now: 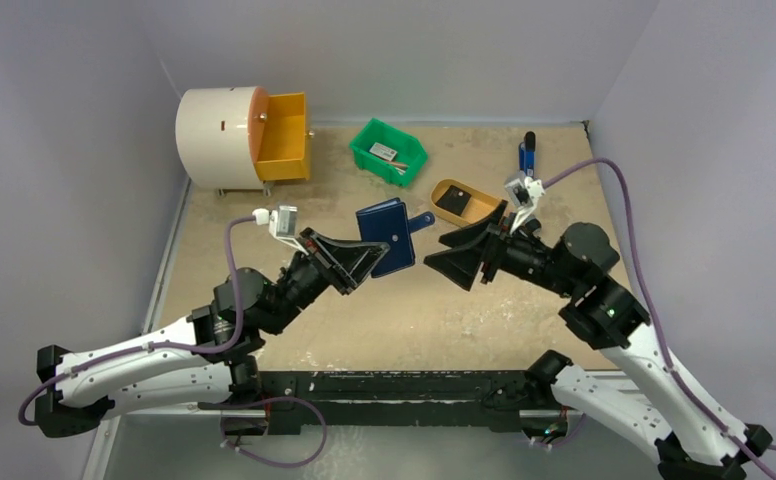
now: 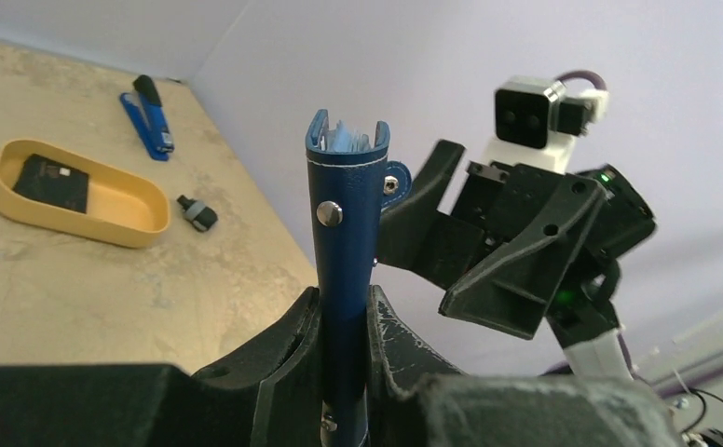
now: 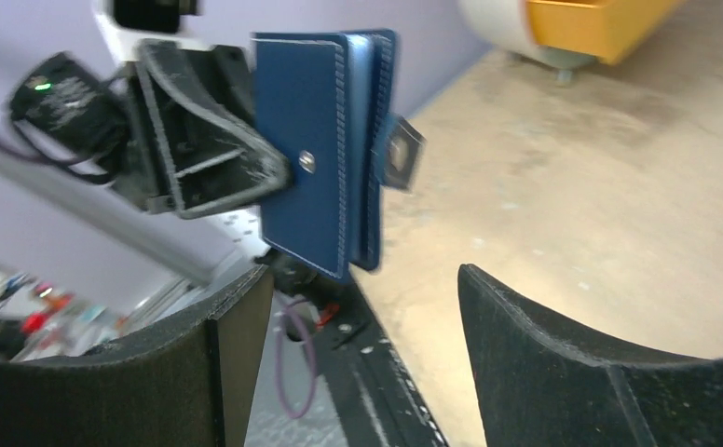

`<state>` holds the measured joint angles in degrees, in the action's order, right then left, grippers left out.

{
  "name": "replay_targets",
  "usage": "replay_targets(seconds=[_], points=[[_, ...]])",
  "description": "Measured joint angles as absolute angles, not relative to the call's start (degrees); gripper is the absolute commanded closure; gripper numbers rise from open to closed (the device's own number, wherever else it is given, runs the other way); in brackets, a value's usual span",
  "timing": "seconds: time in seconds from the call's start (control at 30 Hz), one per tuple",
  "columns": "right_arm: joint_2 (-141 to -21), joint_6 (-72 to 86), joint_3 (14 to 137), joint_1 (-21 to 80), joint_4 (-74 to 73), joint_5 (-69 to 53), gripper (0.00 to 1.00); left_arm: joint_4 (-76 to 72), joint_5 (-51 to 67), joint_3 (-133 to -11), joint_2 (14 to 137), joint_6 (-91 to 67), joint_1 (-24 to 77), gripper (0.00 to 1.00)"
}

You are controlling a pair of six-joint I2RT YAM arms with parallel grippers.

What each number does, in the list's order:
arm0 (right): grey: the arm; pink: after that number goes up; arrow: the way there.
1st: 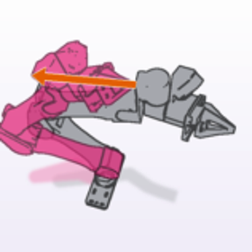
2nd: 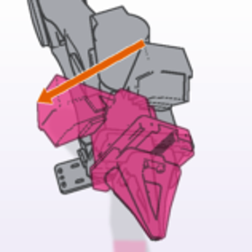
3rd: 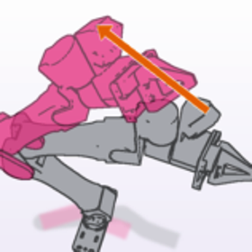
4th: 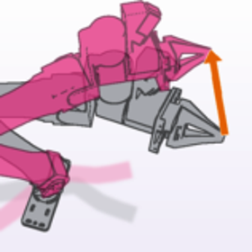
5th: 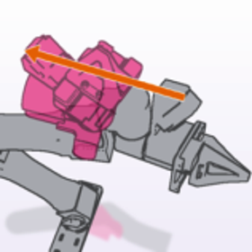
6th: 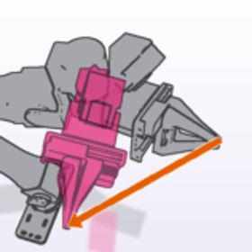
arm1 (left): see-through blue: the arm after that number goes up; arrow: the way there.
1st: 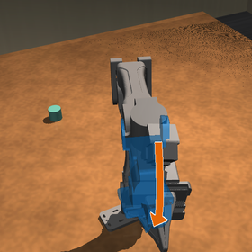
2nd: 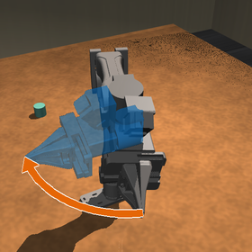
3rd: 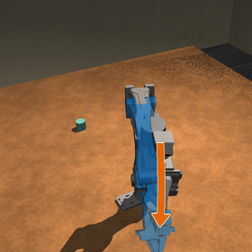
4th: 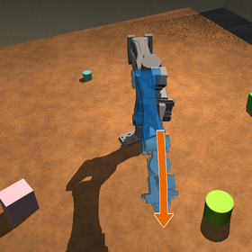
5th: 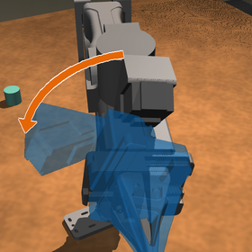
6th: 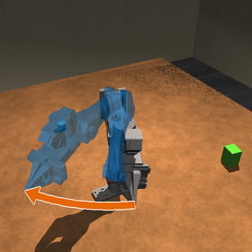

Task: Put the credit cards into the card holder
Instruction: Close the card holder at the center of the board.

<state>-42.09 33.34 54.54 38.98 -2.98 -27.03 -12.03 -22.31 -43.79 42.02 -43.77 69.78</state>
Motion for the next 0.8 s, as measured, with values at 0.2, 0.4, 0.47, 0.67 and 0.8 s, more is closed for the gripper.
replay_targets(seconds=[0.2,0.4,0.47,0.67,0.8], points=[[-34.57,31.99,51.83,38.98,-12.93,-11.57,0.25,-13.45,-25.82,-40.71,44.42,-44.56,69.78,1.00],[-34.06,31.53,51.22,38.98,-19.94,0.16,0.25,-16.73,-26.06,-33.15,49.65,-48.03,69.76,1.00],[-34.70,31.53,50.78,38.98,-21.93,2.92,0.26,-17.98,-26.09,-30.74,51.33,-49.50,69.43,1.00],[-35.18,31.51,46.96,38.98,-23.22,8.03,0.27,-20.95,-22.94,-29.34,56.38,-52.03,62.81,1.00],[-34.48,31.48,42.61,38.98,-20.69,10.24,0.26,-24.56,-15.81,-29.34,59.46,-55.46,51.86,1.00]])
